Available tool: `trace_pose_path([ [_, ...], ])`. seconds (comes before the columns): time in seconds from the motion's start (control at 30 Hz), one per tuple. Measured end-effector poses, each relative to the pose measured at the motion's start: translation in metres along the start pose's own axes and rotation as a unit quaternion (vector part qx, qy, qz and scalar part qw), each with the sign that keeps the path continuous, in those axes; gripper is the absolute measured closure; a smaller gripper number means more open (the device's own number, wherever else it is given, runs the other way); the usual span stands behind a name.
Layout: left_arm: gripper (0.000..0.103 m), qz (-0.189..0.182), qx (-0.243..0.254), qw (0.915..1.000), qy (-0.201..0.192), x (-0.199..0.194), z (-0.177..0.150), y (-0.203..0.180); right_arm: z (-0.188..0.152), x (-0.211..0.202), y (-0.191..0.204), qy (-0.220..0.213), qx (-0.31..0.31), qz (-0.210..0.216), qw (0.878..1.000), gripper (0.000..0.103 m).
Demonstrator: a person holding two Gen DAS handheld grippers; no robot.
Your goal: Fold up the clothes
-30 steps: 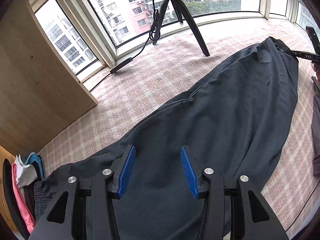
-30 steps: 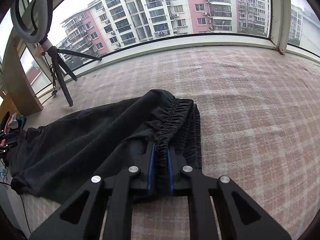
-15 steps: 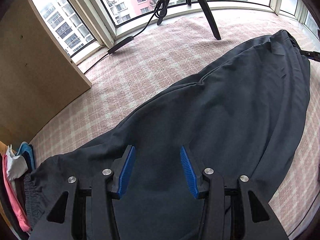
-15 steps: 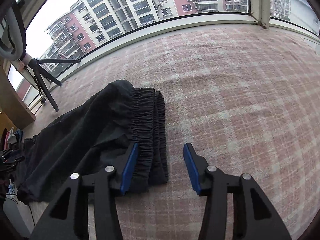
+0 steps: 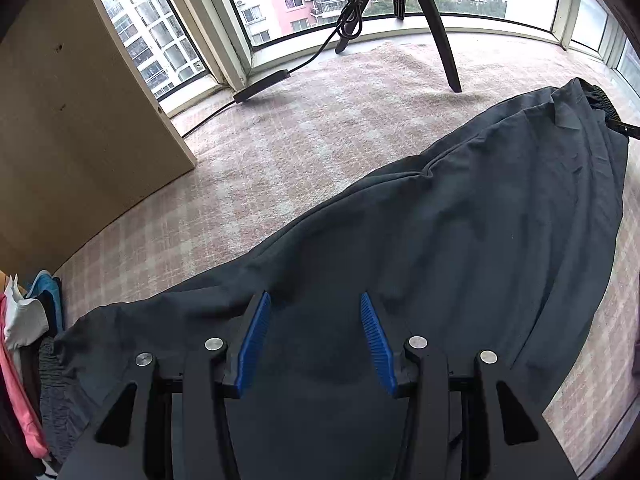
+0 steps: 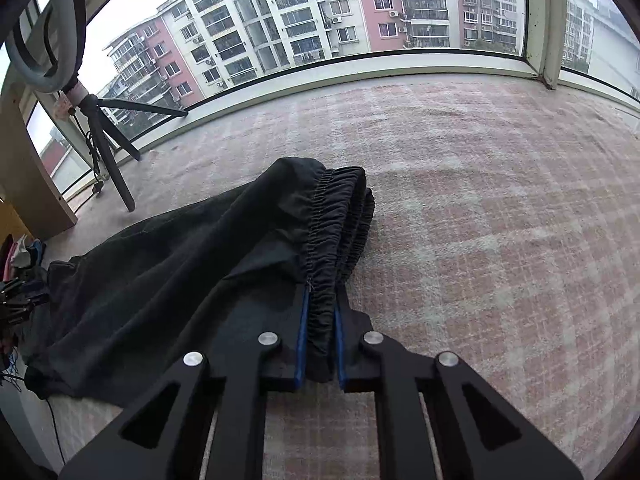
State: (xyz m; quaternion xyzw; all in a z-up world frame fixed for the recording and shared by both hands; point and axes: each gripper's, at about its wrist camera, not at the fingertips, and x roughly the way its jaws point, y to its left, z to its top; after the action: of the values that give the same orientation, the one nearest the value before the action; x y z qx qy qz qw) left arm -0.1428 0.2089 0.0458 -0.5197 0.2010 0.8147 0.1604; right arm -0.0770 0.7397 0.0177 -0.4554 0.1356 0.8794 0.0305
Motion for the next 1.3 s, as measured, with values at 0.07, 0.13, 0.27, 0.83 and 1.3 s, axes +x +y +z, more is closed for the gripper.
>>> trace_pose_path([
  [0.07, 0.058, -0.009, 0.018, 0.9998, -0.009, -0.005, 0.006, -0.005, 0.007, -0.013, 0.001, -0.009, -0.010, -0.019, 1.000, 0.093],
  [0.13, 0.058, -0.022, 0.049, 0.9983, -0.023, -0.010, 0.017, -0.016, 0.015, -0.029, -0.007, -0.016, -0.004, -0.033, 0.999, 0.094],
  [0.27, 0.050, -0.083, 0.135, 0.9861, -0.051, -0.012, 0.055, -0.060, 0.026, -0.047, -0.027, -0.014, 0.025, -0.036, 0.999, 0.094],
  [0.83, 0.074, -0.179, 0.336, 0.9247, 0.000, 0.069, 0.158, -0.169, 0.035, -0.029, -0.039, -0.001, 0.025, -0.046, 0.999, 0.095],
  [1.3, 0.102, -0.180, 0.316, 0.9306, -0.043, 0.052, 0.155, -0.146, 0.029, -0.018, -0.044, 0.012, 0.039, -0.042, 0.998, 0.095],
])
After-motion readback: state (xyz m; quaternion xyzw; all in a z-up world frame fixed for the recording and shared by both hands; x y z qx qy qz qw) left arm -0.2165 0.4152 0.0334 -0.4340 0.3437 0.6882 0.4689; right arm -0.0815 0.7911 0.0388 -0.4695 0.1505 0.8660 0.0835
